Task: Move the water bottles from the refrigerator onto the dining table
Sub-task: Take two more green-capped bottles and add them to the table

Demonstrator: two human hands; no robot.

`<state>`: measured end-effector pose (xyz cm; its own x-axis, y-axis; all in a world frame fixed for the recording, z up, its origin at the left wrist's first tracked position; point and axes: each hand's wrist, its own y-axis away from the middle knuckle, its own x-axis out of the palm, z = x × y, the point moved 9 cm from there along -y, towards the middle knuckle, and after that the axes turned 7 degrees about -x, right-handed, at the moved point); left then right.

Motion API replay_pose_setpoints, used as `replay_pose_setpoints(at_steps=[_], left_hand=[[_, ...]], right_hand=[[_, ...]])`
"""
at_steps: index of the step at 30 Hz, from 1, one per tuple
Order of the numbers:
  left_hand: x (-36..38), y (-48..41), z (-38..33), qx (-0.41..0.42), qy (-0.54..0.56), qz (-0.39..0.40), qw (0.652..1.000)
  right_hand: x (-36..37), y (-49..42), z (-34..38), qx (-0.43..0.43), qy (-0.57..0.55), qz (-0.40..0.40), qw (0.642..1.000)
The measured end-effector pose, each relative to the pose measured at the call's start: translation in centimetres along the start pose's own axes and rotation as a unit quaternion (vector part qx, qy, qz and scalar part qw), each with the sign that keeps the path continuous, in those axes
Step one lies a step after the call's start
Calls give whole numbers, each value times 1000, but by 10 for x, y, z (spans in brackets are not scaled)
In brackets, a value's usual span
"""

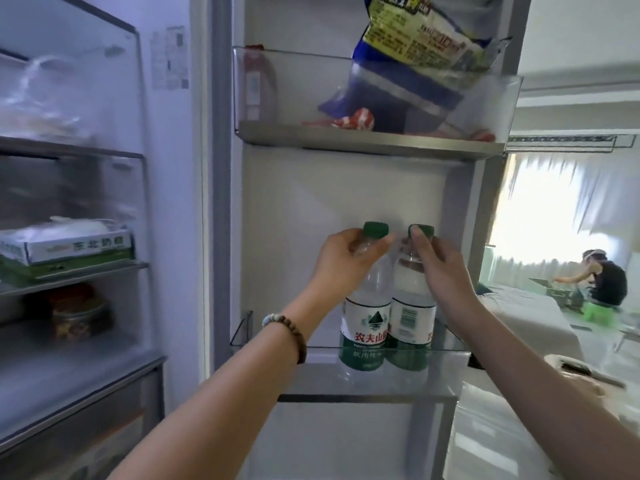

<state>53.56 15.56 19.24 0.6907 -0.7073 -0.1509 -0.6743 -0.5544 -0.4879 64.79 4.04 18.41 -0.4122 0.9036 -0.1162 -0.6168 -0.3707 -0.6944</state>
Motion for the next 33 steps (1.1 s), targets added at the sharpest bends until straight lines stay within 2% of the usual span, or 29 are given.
replay_pose_setpoints(at_steps=[4, 7, 13, 17, 20, 23, 26, 29, 33], left_hand=[[-10, 3, -6, 41, 15, 5, 999], [-27, 9, -30, 102, 28, -9, 994], [-97, 37, -112, 278, 60, -67, 956], [-147, 60, -142, 278, 66, -88, 954], [-181, 86, -150, 247, 46, -128, 959], [-206, 118, -152, 210, -6, -190, 959], [-223, 162, -156, 177, -71, -264, 946], [-234, 221, -162, 144, -135, -356, 914], [-232, 319, -179, 90, -198, -489, 845]], right_hand=[[5, 7, 21, -58, 35, -41, 997], [11, 13, 58, -122, 37, -57, 990], [22, 19, 141, -233, -61, -98, 966], [44, 19, 175, -252, -145, -99, 952], [83, 21, 189, -252, -213, -36, 943], [126, 30, 191, -210, -275, 32, 938], [165, 50, 204, -164, -375, 113, 905], [190, 87, 223, -135, -429, 192, 872], [205, 156, 258, -102, -483, 309, 813]])
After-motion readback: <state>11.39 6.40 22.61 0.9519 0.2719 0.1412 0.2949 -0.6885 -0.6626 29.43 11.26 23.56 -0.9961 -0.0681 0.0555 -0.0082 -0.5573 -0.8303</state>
